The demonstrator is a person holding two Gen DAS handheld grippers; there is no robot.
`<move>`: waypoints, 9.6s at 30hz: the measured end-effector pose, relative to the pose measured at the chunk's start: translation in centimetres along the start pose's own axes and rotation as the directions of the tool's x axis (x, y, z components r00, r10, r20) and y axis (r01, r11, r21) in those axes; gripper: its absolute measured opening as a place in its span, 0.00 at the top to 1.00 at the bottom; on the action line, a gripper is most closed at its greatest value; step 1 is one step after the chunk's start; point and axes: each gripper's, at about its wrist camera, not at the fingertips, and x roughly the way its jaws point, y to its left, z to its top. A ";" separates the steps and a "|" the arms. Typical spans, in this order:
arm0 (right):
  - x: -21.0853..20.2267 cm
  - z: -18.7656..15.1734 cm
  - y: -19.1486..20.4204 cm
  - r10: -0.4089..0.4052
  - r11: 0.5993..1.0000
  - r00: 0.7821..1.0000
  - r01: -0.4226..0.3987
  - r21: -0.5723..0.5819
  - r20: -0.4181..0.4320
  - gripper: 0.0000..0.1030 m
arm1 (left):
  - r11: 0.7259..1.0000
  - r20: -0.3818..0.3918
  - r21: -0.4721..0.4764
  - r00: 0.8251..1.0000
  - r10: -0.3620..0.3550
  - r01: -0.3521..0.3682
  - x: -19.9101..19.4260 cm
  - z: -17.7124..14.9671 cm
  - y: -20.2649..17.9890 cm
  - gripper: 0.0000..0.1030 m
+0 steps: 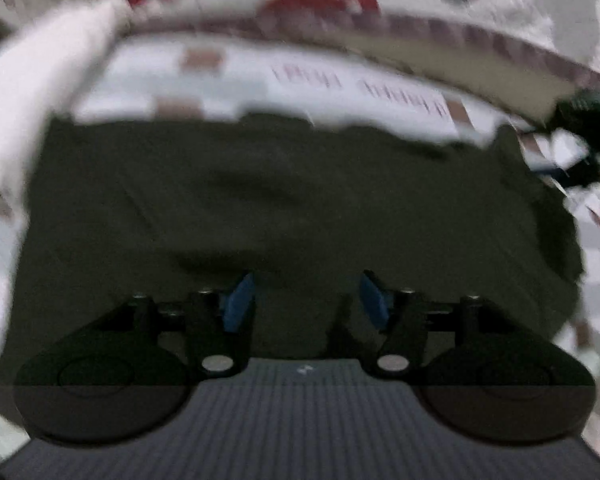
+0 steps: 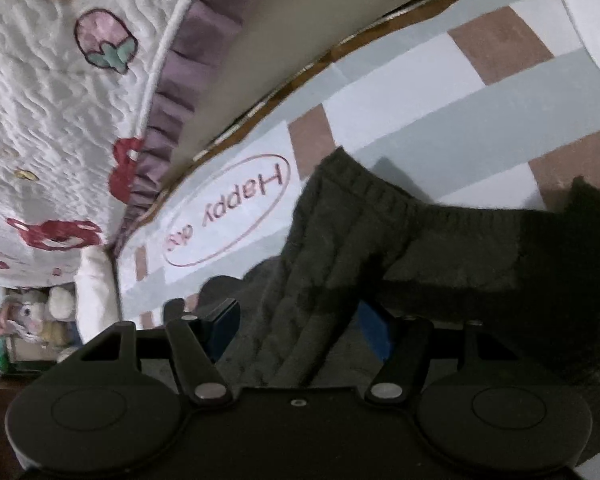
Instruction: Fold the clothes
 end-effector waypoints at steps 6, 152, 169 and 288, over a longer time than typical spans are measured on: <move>-0.1 -0.4 0.7 -0.040 0.999 0.998 0.041 -0.017 0.054 0.32 | 0.996 0.013 -0.092 1.000 0.011 -0.009 2.1 0.8 2.2 0.35; -8.1 3.3 -14.4 -0.225 0.974 0.923 0.222 0.045 0.312 0.90 | 0.905 -0.104 0.038 0.902 -0.419 0.424 16.5 8.6 -16.1 0.72; -7.3 3.0 -13.9 -0.252 0.960 0.937 0.274 -0.064 0.242 0.43 | 0.886 -0.071 -0.125 0.886 -0.457 0.447 18.6 9.4 -13.0 0.54; -4.4 -7.6 -7.1 -0.022 0.649 0.867 0.391 -0.652 0.498 0.84 | 0.871 0.062 0.462 0.973 -0.222 0.169 20.3 12.5 -23.5 0.87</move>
